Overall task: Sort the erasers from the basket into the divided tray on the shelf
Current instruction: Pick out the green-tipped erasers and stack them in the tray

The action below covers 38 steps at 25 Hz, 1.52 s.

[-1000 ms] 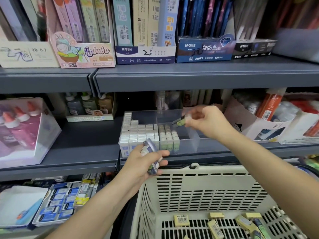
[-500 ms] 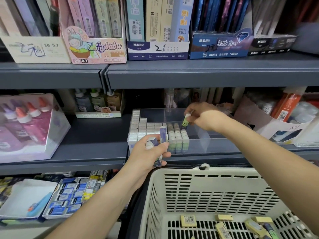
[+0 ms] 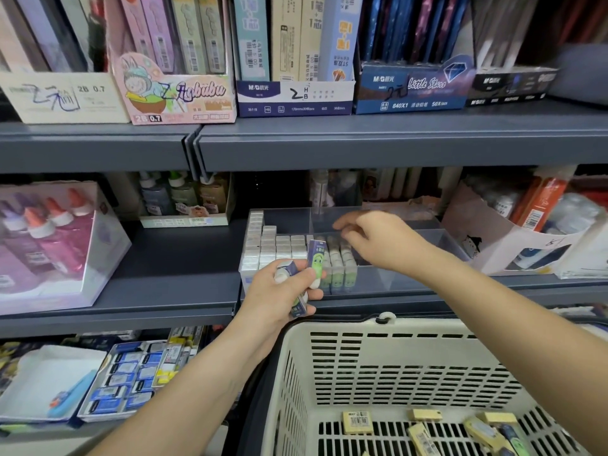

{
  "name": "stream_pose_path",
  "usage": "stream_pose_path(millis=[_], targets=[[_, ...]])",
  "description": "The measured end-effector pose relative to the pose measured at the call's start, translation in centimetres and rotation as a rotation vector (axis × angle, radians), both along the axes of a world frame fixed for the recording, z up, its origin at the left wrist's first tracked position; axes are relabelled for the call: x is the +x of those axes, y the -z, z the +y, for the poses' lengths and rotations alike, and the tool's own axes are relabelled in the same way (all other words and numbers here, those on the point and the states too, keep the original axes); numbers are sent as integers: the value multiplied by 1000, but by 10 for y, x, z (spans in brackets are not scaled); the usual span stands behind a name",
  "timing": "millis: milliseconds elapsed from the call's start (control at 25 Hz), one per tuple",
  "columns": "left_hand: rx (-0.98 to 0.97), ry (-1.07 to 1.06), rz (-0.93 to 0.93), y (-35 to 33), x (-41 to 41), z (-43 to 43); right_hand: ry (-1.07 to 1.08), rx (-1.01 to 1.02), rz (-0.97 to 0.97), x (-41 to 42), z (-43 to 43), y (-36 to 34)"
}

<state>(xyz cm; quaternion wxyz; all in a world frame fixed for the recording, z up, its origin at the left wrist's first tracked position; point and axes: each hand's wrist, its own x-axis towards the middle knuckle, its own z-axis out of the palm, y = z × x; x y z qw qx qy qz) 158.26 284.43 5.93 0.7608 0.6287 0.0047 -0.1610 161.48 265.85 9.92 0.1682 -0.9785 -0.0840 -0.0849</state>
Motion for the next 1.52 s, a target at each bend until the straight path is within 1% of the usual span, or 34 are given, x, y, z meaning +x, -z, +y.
stream_pose_path(millis=[80, 120, 200, 280, 360, 520, 600, 680, 760, 840, 880, 960, 1080, 1320, 1520], targets=[[-26, -9, 20, -1, 0, 1, -81, 199, -115, -16, 6, -3], [-38, -17, 34, -1, 0, 1, -153, 240, -135, -26, 9, -3], [-35, -36, 53, -2, 0, 3, -275, 208, -128, -42, 15, 1], [-7, -24, 54, -2, -2, 4, -308, 145, -89, -50, 18, 8], [3, 4, 47, -3, -3, 3, -291, 114, -92, -53, 20, 14], [17, 31, 24, -3, -4, 1, -307, 91, -285, -53, 16, 12], [38, 47, 9, -2, -4, 1, -225, 145, -357, -46, 8, 5], [60, 52, 11, -1, -3, 1, -63, 220, -371, -32, -2, -6], [59, 54, 27, -2, -2, 1, 91, 185, -304, -14, -14, -14], [36, 43, 49, -1, -1, 2, 151, 100, -196, 1, -19, -15], [33, 43, 48, -1, 0, 2, 162, 90, -139, 6, -19, -14], [55, 57, 14, -1, -1, 2, 169, 127, -56, 12, -16, -10], [86, 60, -45, 0, -1, 2, 179, 165, 8, 18, -9, -11], [132, 20, -71, 1, 0, 6, 162, 114, 58, 12, -5, -12], [108, 13, -58, 0, 0, 4, 131, 84, 118, 16, -2, 4]])
